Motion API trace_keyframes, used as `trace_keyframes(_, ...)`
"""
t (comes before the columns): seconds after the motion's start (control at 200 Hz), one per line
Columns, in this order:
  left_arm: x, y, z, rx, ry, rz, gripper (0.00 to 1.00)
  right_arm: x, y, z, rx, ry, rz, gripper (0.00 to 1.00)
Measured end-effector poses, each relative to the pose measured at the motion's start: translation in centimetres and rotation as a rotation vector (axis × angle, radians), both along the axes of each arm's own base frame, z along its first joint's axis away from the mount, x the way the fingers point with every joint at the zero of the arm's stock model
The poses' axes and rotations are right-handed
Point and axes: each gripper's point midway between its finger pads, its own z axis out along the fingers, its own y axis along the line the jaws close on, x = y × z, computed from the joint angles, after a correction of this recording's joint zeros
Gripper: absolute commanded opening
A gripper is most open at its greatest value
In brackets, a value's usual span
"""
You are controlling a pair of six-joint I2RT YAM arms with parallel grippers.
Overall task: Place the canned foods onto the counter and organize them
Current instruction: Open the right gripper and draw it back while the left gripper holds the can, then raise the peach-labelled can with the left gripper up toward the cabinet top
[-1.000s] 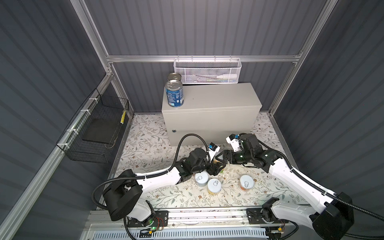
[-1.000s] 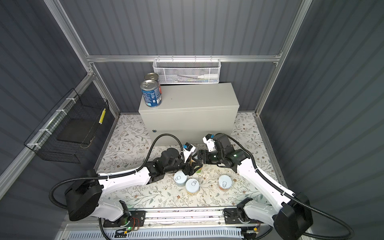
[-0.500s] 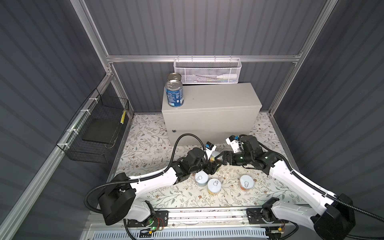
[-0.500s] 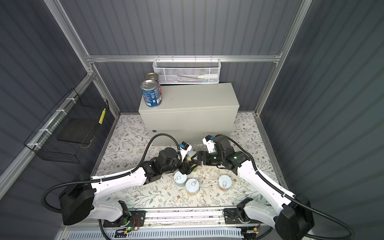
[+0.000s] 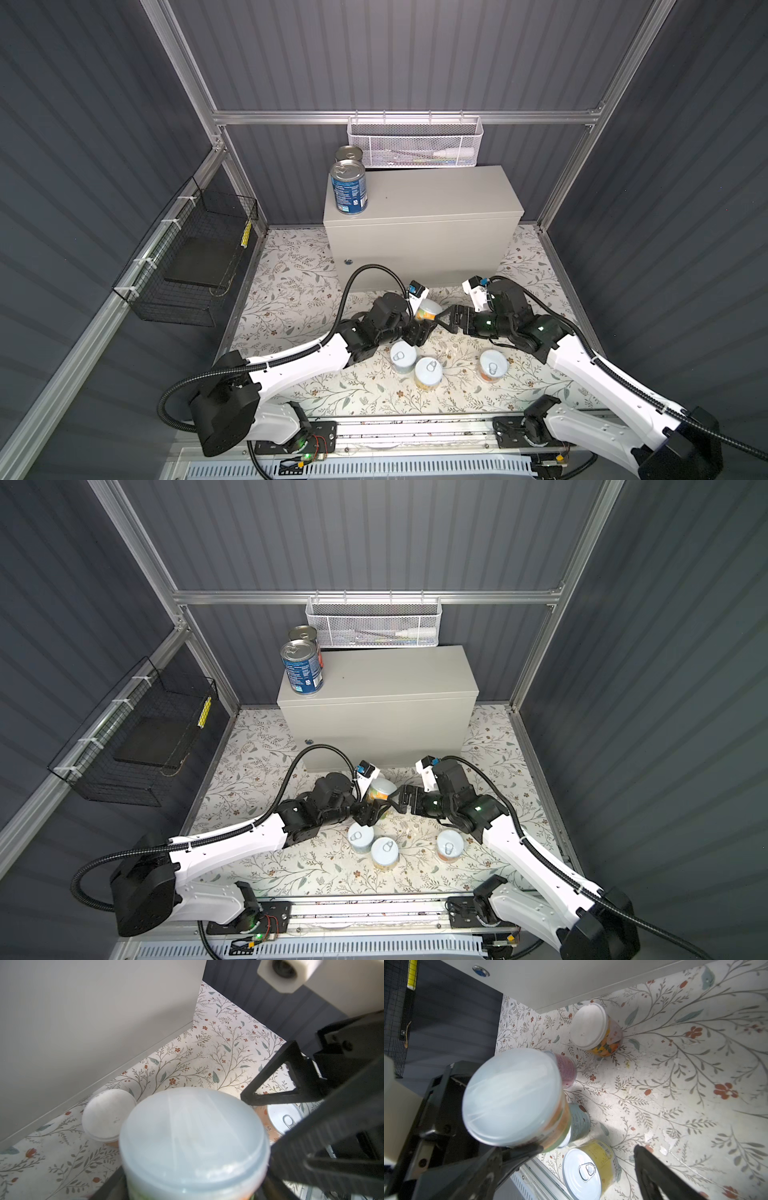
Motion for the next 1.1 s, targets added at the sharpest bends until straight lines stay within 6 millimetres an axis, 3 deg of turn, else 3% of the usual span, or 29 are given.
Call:
trace_keyframes(0.245,0.5,0.3,2.4,0.026,-0.054,0.006,0.48,-0.5,-2.2,-1.2,0.004,-0.021,-0.125,0.99)
trace_keyframes(0.695,1.0,0.5,4.4,0.028,-0.068,0.032,0.48,-1.3,-5.9,-1.7,-0.042,-0.090,-0.268,0.99)
trace_keyframes(1.101,0.6,-3.2,6.1,-0.098,0.028,-0.035,0.48,-2.9,-6.7,-3.9,-0.064,-0.044,-0.266,0.99)
